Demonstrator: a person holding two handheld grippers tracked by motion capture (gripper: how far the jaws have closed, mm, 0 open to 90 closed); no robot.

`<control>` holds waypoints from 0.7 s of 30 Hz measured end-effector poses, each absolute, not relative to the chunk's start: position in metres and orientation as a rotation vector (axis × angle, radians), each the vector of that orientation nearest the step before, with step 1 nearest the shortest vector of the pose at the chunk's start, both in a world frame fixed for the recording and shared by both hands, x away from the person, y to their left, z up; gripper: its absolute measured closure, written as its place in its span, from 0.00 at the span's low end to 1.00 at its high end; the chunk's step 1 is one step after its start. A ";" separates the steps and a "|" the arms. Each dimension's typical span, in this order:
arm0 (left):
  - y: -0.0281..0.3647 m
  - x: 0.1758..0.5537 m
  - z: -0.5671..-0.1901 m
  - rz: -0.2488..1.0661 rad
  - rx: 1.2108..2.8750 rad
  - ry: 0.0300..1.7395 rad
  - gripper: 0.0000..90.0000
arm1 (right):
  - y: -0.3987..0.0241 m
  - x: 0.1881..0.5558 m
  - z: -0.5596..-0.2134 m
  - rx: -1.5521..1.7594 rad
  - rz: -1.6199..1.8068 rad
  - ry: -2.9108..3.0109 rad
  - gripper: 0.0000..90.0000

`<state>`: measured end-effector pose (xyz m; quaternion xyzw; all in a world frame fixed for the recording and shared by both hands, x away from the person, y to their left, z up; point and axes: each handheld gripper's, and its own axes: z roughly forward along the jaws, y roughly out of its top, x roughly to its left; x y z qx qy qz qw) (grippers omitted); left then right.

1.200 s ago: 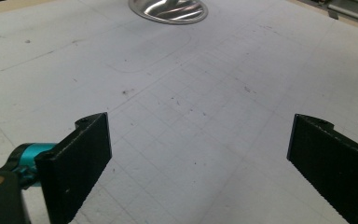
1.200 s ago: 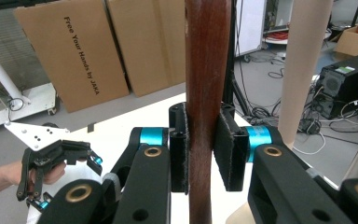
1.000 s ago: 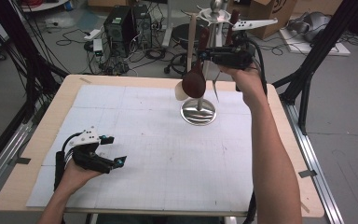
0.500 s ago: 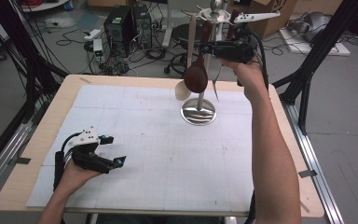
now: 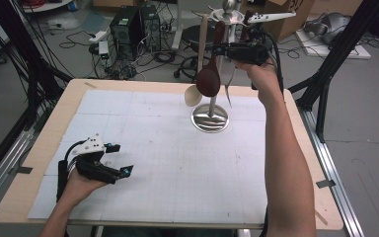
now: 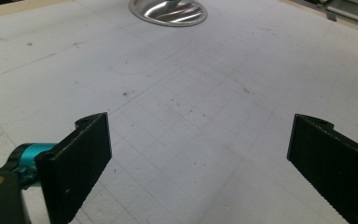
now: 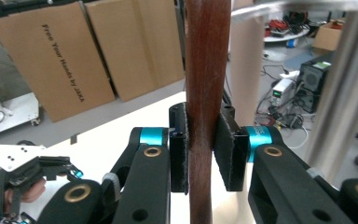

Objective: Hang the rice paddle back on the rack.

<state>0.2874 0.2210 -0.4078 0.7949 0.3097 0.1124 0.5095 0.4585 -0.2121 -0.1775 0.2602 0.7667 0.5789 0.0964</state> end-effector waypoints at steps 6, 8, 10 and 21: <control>0.221 0.287 -0.408 0.267 1.914 0.744 0.08 | -0.213 0.459 -0.178 0.779 1.710 2.263 0.85; 0.221 0.287 -0.408 0.266 1.916 0.740 0.08 | -0.213 0.459 -0.179 0.794 1.712 2.249 0.83; 0.221 0.287 -0.408 0.267 1.913 0.743 0.08 | -0.213 0.458 -0.179 0.796 1.719 2.235 0.81; 0.219 0.287 -0.408 0.266 1.928 0.730 0.08 | -0.220 0.451 -0.181 0.820 1.695 2.199 0.75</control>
